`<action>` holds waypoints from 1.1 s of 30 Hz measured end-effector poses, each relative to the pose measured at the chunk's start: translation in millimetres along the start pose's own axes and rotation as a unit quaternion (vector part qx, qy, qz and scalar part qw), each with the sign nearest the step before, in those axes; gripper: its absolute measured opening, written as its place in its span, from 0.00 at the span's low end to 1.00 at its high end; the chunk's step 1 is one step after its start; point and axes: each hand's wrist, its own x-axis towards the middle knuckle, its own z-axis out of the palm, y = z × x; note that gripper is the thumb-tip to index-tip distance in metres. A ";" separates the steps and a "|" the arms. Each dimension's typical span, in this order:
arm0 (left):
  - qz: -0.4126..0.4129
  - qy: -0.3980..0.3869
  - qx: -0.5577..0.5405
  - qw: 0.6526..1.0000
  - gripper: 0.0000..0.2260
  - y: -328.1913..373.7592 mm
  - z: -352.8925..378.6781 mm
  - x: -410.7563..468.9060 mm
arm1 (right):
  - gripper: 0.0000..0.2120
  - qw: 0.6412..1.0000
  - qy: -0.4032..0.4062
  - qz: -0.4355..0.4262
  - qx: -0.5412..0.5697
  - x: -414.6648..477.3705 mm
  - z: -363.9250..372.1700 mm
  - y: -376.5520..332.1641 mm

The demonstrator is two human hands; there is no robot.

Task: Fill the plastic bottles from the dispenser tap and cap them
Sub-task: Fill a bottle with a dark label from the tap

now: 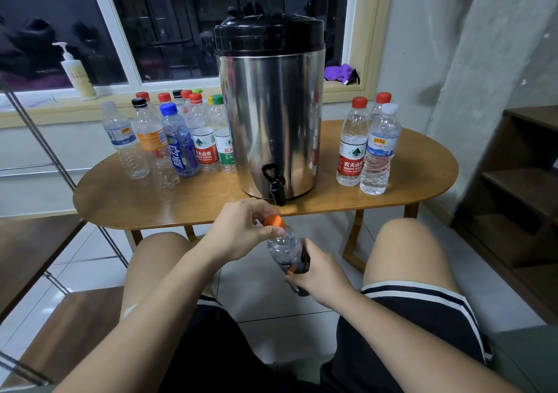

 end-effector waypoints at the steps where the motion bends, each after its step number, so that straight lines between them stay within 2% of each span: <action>1: 0.006 -0.002 -0.020 1.000 0.14 1.9 0.6 -0.7 | 0.28 1.000 0.000 -0.002 -0.001 -0.1 -3.4 -0.3; 7: 0.041 -0.022 -0.082 0.996 0.17 10.9 -2.3 -3.0 | 0.29 1.000 -0.013 -0.010 0.018 -2.4 -23.7 -1.2; 17: 0.098 -0.095 -0.119 0.984 0.15 13.3 -10.1 -10.1 | 0.32 0.980 -0.187 -0.027 0.068 -8.3 -57.2 -5.0; 22: 0.087 -0.120 -0.204 0.968 0.14 16.9 -13.3 -8.9 | 0.31 0.974 -0.199 -0.035 0.098 -13.1 -69.0 -8.7; 24: 0.093 -0.098 -0.216 0.967 0.14 23.2 -11.3 -8.6 | 0.30 0.978 -0.178 -0.041 0.096 -12.4 -75.8 -9.1; 27: 0.076 -0.036 -0.246 0.966 0.16 33.0 -8.1 -9.9 | 0.32 0.989 -0.101 -0.047 0.102 -8.5 -88.2 -9.6; 30: 0.047 0.017 -0.252 0.966 0.14 28.1 -0.5 -14.6 | 0.32 0.989 0.032 -0.037 0.139 -1.2 -103.3 -8.2; 33: 0.008 0.014 -0.248 0.969 0.08 10.8 13.0 -20.8 | 0.27 0.970 0.173 -0.040 0.167 14.4 -123.2 -7.7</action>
